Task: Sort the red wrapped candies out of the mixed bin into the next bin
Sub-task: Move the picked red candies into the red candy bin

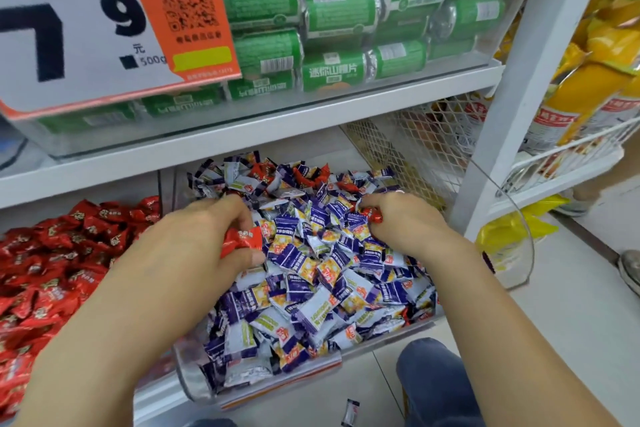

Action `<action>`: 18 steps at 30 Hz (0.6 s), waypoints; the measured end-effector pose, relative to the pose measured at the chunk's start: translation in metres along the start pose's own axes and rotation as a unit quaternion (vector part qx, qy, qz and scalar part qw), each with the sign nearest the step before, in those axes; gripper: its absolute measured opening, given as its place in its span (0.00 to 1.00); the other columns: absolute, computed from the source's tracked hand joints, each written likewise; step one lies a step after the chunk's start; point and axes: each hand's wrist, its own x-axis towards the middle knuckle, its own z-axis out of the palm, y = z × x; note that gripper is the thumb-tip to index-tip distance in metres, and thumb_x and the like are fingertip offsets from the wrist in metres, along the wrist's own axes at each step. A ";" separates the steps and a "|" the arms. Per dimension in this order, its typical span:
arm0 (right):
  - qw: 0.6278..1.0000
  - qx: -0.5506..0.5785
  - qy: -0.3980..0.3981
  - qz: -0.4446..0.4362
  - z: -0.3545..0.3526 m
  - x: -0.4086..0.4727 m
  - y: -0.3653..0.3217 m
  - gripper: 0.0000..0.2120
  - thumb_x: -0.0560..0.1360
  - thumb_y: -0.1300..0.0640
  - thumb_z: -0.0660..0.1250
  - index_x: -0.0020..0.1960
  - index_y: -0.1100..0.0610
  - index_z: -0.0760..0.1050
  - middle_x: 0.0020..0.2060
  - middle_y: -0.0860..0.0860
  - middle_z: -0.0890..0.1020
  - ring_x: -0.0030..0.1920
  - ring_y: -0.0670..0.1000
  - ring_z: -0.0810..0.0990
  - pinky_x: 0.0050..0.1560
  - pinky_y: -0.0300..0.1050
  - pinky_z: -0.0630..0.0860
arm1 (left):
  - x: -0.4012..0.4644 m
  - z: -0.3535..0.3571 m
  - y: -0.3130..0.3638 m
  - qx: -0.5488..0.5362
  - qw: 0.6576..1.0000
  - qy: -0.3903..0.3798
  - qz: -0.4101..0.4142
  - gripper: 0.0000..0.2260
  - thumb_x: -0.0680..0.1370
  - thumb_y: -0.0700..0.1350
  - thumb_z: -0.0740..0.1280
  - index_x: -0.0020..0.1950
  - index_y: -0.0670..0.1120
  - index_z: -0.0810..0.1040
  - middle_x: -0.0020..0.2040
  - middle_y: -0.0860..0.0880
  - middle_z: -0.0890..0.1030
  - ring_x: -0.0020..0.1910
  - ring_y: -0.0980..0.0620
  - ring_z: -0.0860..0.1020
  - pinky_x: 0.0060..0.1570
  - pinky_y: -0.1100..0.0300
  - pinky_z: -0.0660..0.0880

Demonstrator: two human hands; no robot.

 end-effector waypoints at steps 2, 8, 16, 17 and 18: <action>0.998 -0.046 -0.042 0.013 0.003 0.003 -0.002 0.25 0.78 0.57 0.59 0.74 0.45 0.61 0.64 0.56 0.75 0.59 0.58 0.76 0.51 0.49 0.75 | 0.000 0.003 -0.001 -0.007 1.000 -0.010 0.007 0.12 0.72 0.59 0.68 0.48 0.57 0.68 0.43 0.59 0.73 0.41 0.56 0.72 0.42 0.58 0.67; 0.996 -0.067 -0.037 0.042 0.003 0.004 0.000 0.19 0.78 0.55 0.61 0.68 0.48 0.67 0.61 0.54 0.76 0.59 0.57 0.75 0.51 0.48 0.75 | -0.001 0.007 -0.003 -0.021 1.000 -0.004 0.007 0.11 0.72 0.60 0.67 0.48 0.59 0.68 0.46 0.59 0.74 0.43 0.57 0.73 0.43 0.59 0.69; 0.989 0.070 0.126 0.020 -0.012 -0.013 0.009 0.11 0.77 0.52 0.62 0.58 0.43 0.76 0.49 0.53 0.81 0.46 0.55 0.79 0.45 0.47 0.76 | -0.010 0.002 0.000 -0.085 0.993 0.073 0.042 0.11 0.71 0.59 0.67 0.48 0.59 0.70 0.39 0.61 0.72 0.37 0.63 0.71 0.38 0.57 0.68; 0.984 0.090 0.151 0.009 -0.018 -0.020 0.009 0.11 0.77 0.51 0.62 0.58 0.43 0.76 0.48 0.52 0.81 0.46 0.55 0.79 0.46 0.47 0.76 | -0.012 0.001 -0.001 -0.089 0.992 0.074 0.049 0.11 0.71 0.59 0.67 0.48 0.59 0.70 0.40 0.60 0.73 0.37 0.63 0.71 0.38 0.57 0.68; 0.978 0.114 0.173 -0.004 -0.024 -0.029 0.007 0.11 0.77 0.50 0.62 0.58 0.43 0.76 0.48 0.52 0.81 0.47 0.54 0.79 0.47 0.47 0.76 | -0.014 -0.002 0.000 -0.093 0.991 0.074 0.054 0.11 0.71 0.59 0.67 0.47 0.59 0.70 0.39 0.60 0.74 0.37 0.63 0.71 0.38 0.57 0.68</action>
